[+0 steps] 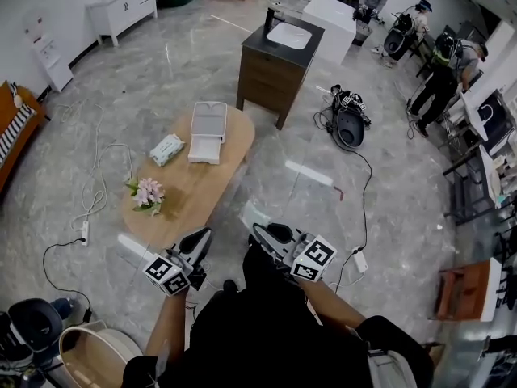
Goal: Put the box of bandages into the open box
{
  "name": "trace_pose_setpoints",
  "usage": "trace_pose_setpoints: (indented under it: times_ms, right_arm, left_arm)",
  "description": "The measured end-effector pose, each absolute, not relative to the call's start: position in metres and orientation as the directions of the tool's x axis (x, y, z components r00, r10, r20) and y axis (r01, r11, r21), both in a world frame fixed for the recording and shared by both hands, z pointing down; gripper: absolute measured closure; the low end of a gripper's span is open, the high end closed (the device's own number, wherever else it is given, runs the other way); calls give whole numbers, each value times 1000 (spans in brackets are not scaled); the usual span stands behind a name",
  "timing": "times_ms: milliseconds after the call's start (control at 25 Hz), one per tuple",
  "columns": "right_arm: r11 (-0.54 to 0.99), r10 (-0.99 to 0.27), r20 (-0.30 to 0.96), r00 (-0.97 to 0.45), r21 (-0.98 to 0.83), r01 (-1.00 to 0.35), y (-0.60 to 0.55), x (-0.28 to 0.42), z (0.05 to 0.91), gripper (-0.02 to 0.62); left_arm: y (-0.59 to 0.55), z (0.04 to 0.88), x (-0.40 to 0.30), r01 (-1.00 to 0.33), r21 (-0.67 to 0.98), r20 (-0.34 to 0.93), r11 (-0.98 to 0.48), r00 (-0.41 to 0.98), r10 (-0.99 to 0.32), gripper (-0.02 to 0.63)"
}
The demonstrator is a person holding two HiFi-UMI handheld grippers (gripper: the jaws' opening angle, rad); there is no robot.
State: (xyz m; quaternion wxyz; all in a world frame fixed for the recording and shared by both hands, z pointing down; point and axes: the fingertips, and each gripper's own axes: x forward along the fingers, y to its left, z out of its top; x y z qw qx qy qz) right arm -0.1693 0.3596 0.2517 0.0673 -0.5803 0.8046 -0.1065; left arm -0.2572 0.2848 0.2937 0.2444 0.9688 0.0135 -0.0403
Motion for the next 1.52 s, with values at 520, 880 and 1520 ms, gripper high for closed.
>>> trace_pose_setpoints:
  times_ms: [520, 880, 1520]
  right_arm:
    - [332, -939, -10, -344, -291, -897, 274, -65, 259, 561]
    - [381, -918, -15, -396, -311, -871, 207, 22, 255, 561]
    - [426, -893, -11, -449, -339, -839, 132, 142, 272, 561]
  left_arm:
    - [201, 293, -153, 15, 452, -48, -892, 999, -8, 588]
    - [137, 280, -70, -44, 432, -19, -901, 998, -58, 588]
    - [60, 292, 15, -171, 485, 11, -857, 982, -189, 588]
